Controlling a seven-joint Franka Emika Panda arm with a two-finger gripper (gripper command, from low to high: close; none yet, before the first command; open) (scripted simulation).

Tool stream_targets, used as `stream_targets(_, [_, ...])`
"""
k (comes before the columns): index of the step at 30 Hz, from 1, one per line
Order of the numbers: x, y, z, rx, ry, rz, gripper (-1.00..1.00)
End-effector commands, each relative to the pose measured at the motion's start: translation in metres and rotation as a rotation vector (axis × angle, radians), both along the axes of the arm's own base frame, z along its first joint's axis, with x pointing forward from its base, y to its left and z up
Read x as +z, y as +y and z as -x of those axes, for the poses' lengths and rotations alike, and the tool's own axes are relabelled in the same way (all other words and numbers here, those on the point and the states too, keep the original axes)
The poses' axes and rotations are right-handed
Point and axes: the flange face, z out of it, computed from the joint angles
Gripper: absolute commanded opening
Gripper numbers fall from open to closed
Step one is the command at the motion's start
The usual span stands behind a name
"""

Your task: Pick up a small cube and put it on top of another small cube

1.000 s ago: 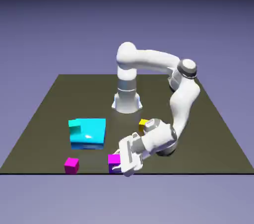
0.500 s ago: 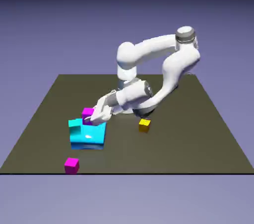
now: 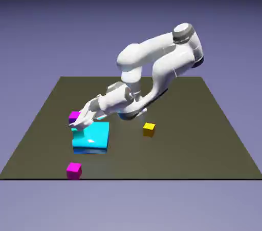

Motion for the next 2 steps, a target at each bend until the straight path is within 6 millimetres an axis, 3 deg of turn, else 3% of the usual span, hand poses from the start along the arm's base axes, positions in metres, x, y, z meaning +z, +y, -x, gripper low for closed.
stream_targets(1, [0.0073,0.0068,-0.0011,0.000,0.000,0.001,1.00])
stream_targets(2, [0.0145,0.0137,-0.0019,0.000,0.000,0.000,1.00])
